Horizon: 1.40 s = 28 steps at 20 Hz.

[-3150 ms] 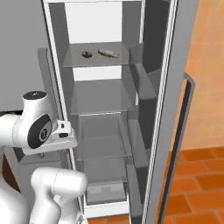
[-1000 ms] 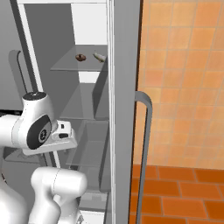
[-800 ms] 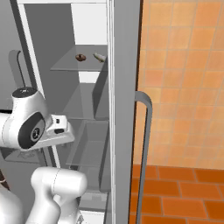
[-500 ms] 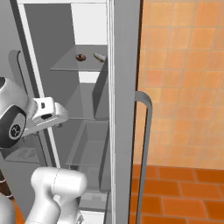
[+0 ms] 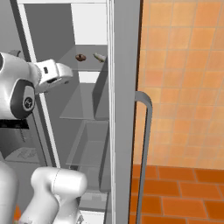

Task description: Place one mushroom and one fish in each tupperware on the nearby counter, to pack two identical lunches.

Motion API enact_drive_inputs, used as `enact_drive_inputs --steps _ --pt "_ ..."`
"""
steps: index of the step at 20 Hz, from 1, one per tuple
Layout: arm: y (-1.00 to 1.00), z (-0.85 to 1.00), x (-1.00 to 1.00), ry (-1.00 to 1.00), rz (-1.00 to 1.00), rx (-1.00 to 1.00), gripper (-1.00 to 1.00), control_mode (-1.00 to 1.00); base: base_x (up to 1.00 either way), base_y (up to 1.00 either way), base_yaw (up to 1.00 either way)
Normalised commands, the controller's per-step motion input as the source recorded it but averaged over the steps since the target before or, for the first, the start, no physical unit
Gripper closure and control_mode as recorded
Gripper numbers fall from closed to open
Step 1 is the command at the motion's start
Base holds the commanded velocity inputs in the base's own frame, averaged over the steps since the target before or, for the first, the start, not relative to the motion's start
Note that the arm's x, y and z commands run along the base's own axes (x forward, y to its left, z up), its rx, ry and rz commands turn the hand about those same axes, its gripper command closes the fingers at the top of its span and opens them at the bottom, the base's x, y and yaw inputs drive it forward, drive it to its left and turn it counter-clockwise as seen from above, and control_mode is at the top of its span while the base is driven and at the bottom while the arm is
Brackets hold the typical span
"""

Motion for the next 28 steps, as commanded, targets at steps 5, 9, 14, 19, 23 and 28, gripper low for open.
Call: enact_drive_inputs --steps 5,9,14,19,23,28 --pt "-0.01 0.74 1.0 -0.12 0.0 0.03 -1.0 -1.0 0.0 0.0 0.0" --pt "-0.18 0.08 1.0 0.05 0.0 0.06 -1.0 -1.0 0.0 0.0 0.0" --pt "-0.32 -0.01 1.0 0.21 0.0 0.05 -1.0 -1.0 0.0 0.0 0.0" --pt "-0.23 -0.01 1.0 0.09 0.02 0.03 -1.0 -1.0 0.0 0.0 0.0" --pt "-0.01 -0.34 1.0 0.1 0.05 0.0 -1.0 -1.0 0.0 0.0 0.0" --pt "-0.03 -0.11 1.0 0.12 0.04 0.0 -1.0 -1.0 0.0 0.0 0.0"
